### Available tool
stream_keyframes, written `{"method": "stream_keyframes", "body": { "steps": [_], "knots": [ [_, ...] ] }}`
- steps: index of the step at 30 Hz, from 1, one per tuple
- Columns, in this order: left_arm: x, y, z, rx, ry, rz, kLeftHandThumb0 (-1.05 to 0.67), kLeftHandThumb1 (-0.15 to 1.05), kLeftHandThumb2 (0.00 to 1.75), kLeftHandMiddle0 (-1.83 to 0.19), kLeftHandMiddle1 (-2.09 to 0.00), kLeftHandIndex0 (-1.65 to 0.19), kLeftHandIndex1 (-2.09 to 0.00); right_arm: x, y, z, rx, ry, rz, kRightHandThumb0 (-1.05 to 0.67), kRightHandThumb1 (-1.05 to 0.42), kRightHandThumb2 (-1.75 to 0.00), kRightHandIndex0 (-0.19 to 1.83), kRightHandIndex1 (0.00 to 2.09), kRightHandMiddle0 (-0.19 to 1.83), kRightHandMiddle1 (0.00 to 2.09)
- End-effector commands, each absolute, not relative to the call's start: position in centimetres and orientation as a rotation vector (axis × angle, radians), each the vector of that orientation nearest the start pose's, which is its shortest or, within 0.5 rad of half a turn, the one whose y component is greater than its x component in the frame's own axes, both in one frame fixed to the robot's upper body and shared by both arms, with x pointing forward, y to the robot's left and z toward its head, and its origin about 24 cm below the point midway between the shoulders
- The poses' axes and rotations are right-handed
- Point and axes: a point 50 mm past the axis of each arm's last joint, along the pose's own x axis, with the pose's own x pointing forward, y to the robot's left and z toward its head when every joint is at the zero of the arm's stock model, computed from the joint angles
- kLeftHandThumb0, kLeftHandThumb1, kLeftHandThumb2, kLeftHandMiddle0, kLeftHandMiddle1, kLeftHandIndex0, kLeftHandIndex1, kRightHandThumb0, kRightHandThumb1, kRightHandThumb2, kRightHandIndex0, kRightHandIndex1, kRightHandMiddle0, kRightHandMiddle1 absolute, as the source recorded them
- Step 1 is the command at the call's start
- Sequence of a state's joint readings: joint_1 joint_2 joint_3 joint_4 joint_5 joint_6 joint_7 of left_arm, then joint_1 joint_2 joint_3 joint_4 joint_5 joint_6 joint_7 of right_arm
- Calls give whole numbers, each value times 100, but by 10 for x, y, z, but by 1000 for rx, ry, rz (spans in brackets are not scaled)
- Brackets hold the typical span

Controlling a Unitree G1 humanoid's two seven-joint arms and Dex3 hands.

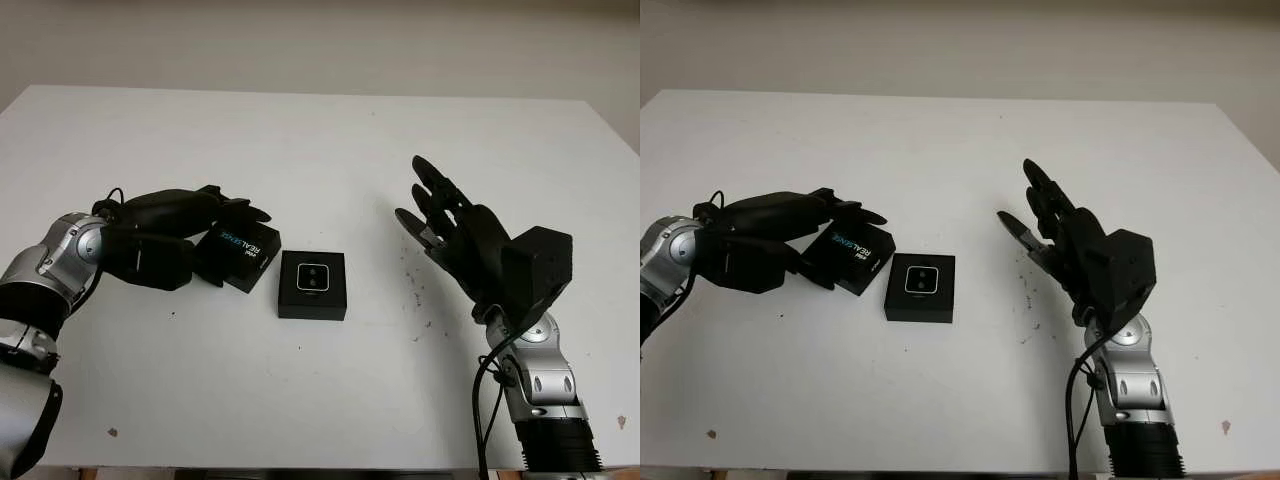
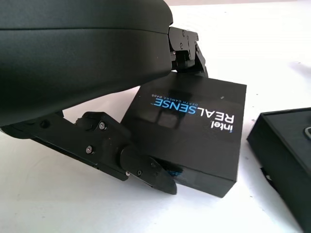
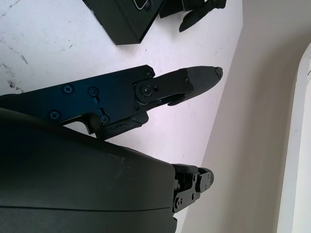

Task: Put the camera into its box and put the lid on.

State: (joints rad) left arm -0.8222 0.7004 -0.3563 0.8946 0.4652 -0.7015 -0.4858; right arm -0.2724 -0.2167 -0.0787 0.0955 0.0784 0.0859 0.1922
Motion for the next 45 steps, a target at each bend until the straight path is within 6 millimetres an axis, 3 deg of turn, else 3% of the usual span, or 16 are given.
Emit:
{"method": "stream_keyframes", "body": {
  "steps": [1,4,8,15,20,22,25,32,41,45],
  "knots": [
    [348,207,105,1309,-94,-879,-21,92,6,-21,-144,-23,-116,305,-186,94,-134,-96,149,-57,-105,-11,10,8,16,12],
    [347,208,104,1311,-96,-876,-23,94,6,-33,-160,-25,-124,305,-186,94,-131,-88,148,-58,-105,-11,9,8,16,12],
    [345,212,104,1310,-100,-854,-25,93,5,-34,-162,-32,-131,304,-186,94,-132,-84,141,-58,-105,-11,10,8,17,14],
    [346,225,111,1266,-55,-723,-27,97,6,-30,-130,-30,-135,302,-186,92,-126,-63,142,-58,-105,-10,10,7,16,16],
    [347,234,125,1205,-6,-540,-36,104,6,-25,-153,-25,-143,301,-184,92,-124,-62,151,-57,-105,-10,12,8,19,25],
    [347,237,131,1165,-7,-480,-35,104,7,-31,-171,-27,-148,301,-183,91,-121,-62,156,-56,-105,-11,13,7,5,50],
    [346,240,140,1138,4,-409,-36,105,11,-38,-181,-26,-156,302,-179,91,-119,-59,159,-55,-105,-11,11,5,-7,58],
    [340,237,161,1122,33,-389,-35,105,15,-53,-177,-32,-160,304,-170,88,-141,-45,146,-61,-105,-16,-5,2,-7,17],
    [331,219,189,1097,121,-469,-34,105,12,-60,-178,-37,-159,304,-158,83,-183,-70,182,-74,-105,-51,-19,0,-19,0],
    [327,211,197,1063,138,-516,-33,105,11,-58,-177,-38,-158,305,-153,80,-179,-65,180,-75,-105,-57,-19,0,-19,0]
  ]
}}
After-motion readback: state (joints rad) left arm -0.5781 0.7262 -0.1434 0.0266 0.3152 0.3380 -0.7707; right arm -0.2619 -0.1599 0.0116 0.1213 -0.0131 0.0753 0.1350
